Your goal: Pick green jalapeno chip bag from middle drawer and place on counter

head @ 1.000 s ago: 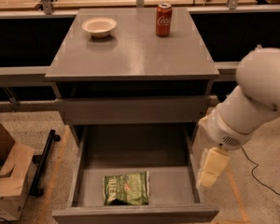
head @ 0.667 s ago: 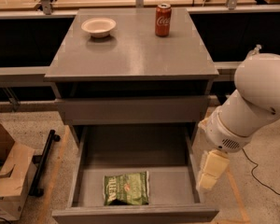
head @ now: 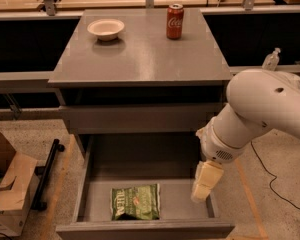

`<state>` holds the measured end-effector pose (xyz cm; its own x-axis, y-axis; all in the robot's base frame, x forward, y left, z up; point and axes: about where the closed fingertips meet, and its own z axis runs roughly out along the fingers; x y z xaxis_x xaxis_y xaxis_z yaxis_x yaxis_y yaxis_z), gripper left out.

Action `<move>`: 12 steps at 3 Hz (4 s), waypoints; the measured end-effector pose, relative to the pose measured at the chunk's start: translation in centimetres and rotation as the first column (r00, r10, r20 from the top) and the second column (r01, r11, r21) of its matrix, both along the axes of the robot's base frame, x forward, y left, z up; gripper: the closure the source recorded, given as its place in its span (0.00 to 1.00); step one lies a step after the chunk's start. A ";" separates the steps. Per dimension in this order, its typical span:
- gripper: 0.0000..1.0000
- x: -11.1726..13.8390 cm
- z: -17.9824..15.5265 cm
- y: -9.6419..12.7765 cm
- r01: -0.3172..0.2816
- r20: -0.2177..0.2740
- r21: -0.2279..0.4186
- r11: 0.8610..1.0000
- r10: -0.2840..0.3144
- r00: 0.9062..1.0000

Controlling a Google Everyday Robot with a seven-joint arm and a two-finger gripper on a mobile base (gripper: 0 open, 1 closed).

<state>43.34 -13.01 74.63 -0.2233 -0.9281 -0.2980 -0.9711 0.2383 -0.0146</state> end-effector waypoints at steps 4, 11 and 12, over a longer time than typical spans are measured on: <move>0.00 7.2 -9.3 7.2 -0.001 0.094 0.074 0.997 -0.005 0.996; 0.00 10.3 -32.5 15.3 0.127 -0.094 0.281 0.951 -0.104 0.990; 0.00 10.3 -35.7 15.5 0.156 -0.093 0.257 0.954 -0.137 0.986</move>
Offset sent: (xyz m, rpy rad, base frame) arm 0.1019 0.0833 -0.1199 0.0066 -0.1573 -0.0306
